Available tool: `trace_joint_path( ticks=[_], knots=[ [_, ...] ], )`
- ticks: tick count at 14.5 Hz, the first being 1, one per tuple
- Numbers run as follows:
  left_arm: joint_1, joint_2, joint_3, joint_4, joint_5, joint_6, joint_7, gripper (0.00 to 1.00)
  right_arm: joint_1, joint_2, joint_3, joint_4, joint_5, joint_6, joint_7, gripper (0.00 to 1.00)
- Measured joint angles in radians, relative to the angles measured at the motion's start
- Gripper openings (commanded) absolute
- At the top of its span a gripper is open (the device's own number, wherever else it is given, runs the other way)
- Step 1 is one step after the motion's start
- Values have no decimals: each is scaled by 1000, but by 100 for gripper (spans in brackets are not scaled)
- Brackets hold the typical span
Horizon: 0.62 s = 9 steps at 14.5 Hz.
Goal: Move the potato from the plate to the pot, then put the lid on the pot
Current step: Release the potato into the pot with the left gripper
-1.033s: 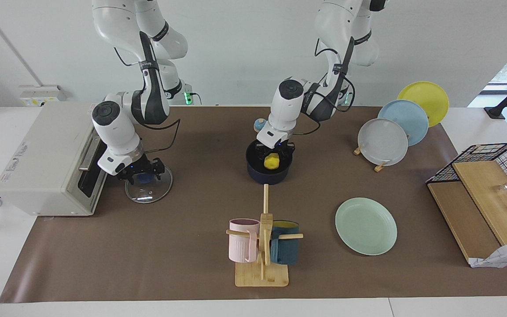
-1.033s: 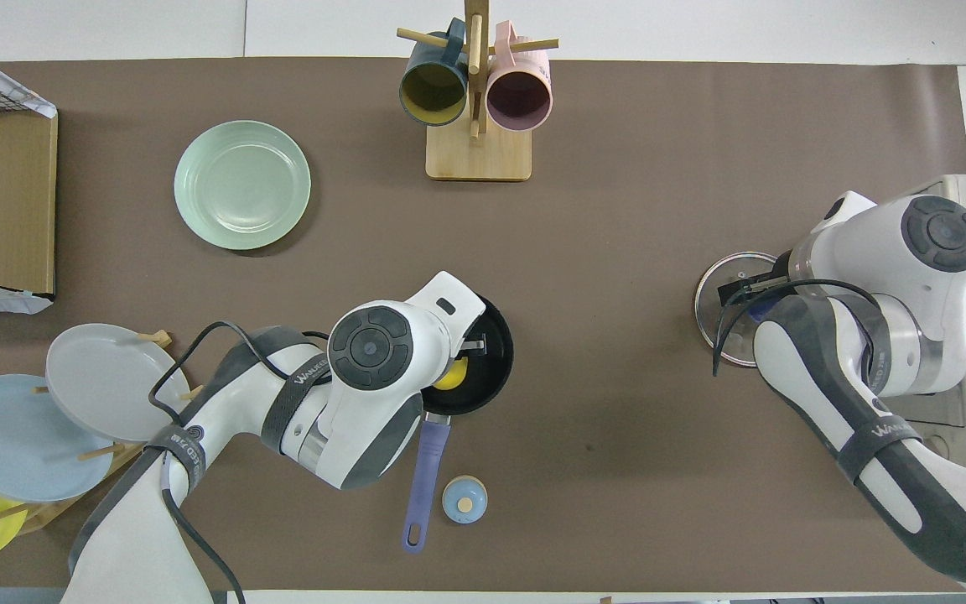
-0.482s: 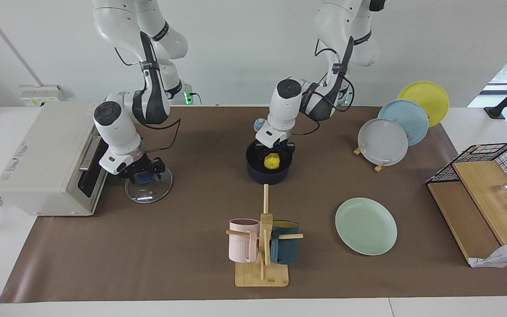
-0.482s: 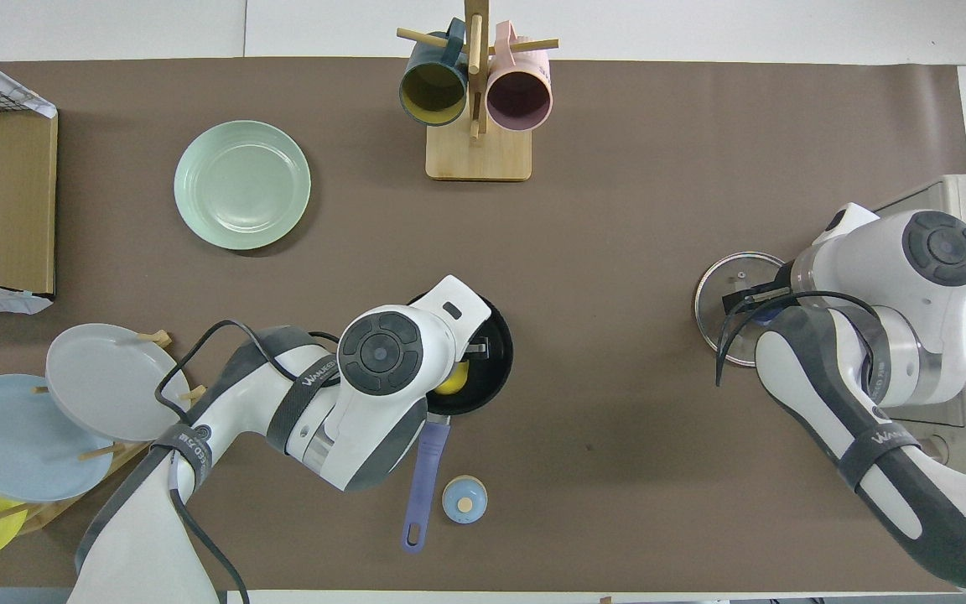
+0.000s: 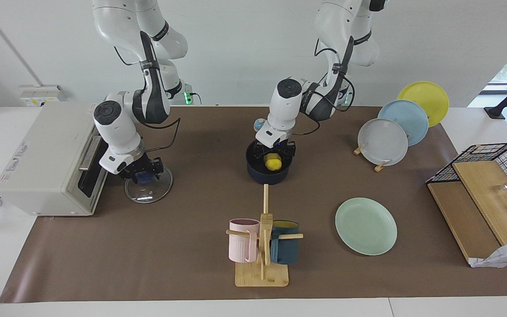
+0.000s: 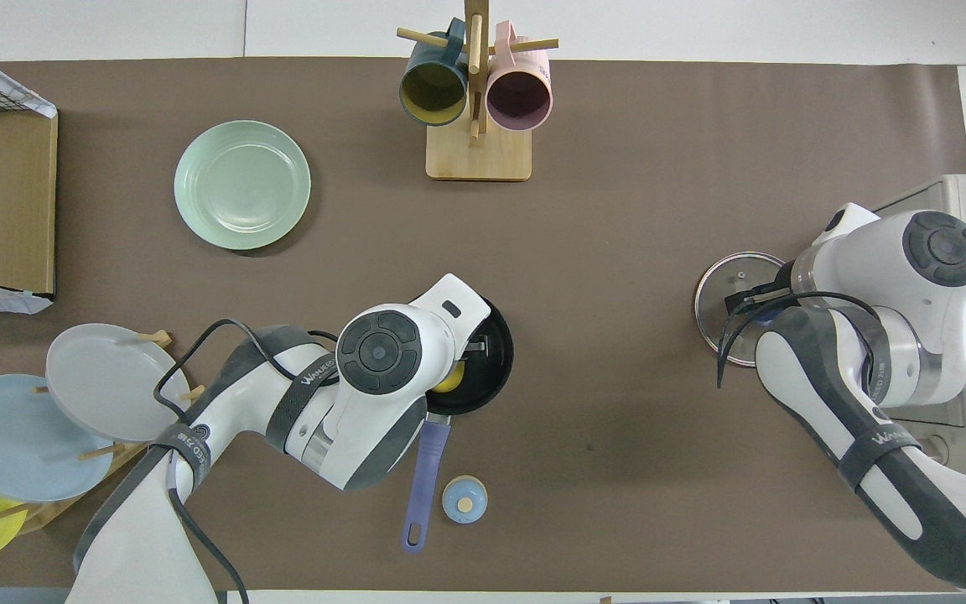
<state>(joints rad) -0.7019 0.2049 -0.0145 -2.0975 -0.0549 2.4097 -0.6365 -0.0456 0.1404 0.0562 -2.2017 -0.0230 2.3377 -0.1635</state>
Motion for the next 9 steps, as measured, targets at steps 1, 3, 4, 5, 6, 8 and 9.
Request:
trace_joint_path(
  ticks=[1, 3, 4, 5, 6, 8, 9],
  knots=[
    [0, -3, 2, 5, 0, -5, 0, 100, 0, -1, 0, 0, 0, 0, 0, 45],
    [2, -10, 7, 31, 0, -46, 0, 100, 0, -1, 0, -1, 0, 0, 0, 33],
    [5, -17, 11, 51, 0, -76, 0, 100, 0, -1, 0, -1, 0, 0, 0, 31],
    [13, -26, 12, 72, 0, -112, 3, 100, 0, -1, 0, 0, 0, 0, 0, 31],
    [22, -41, 14, 91, 0, -151, 10, 100, 0, -1, 1, 1, 0, -2, 0, 31],
    [49, -77, 16, 128, 1, -234, 22, 100, 1, -2, 3, 22, 0, -39, 0, 31],
    [67, -95, 16, 151, 1, -280, 32, 100, 2, -2, 4, 51, 0, -81, 0, 31]
  ],
)
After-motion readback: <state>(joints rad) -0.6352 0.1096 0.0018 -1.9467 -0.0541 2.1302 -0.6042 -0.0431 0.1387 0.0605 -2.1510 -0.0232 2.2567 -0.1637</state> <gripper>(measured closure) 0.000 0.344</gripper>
